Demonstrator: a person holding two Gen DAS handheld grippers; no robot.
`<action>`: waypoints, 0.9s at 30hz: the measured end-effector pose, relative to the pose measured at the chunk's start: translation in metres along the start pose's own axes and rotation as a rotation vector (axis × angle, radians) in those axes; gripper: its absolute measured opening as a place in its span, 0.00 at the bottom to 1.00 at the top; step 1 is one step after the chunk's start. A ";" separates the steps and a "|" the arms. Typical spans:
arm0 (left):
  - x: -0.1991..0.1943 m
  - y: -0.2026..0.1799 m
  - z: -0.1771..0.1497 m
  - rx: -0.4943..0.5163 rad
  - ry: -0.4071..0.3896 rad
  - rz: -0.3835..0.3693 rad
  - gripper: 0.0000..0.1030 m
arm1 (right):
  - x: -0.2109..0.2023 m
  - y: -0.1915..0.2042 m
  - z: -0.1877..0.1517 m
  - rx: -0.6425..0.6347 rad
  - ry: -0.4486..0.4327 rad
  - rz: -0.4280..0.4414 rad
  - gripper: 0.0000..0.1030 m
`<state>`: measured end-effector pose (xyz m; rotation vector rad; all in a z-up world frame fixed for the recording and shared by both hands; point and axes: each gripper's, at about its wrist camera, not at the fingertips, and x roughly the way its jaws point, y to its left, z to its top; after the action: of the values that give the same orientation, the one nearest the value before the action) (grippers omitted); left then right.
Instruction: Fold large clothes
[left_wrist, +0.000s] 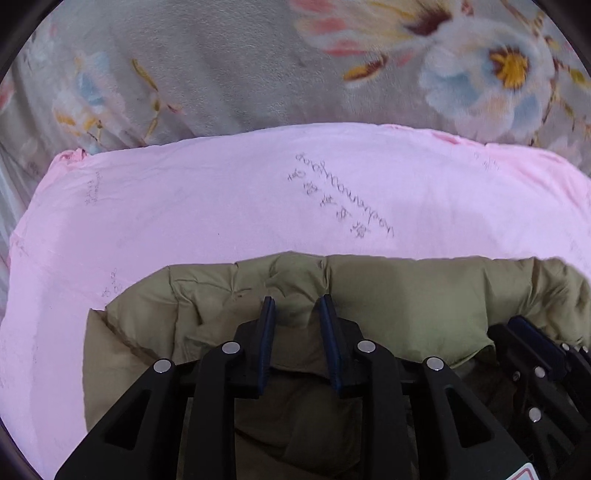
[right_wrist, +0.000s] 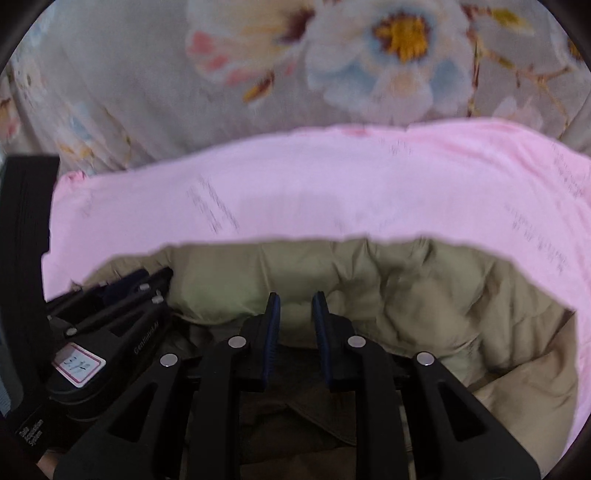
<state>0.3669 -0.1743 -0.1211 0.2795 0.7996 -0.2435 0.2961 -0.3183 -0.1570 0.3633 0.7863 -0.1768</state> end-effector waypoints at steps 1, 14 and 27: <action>0.001 -0.002 -0.002 0.005 -0.005 0.005 0.25 | 0.001 -0.004 -0.002 0.020 -0.001 0.015 0.16; 0.010 -0.012 -0.006 0.054 -0.024 0.074 0.24 | 0.009 0.002 -0.005 -0.008 -0.009 -0.027 0.16; 0.007 -0.012 -0.006 0.072 -0.010 0.083 0.25 | 0.003 0.001 -0.008 0.005 0.012 -0.023 0.16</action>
<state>0.3633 -0.1841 -0.1322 0.3777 0.7684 -0.1958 0.2939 -0.3142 -0.1639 0.3604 0.8022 -0.1980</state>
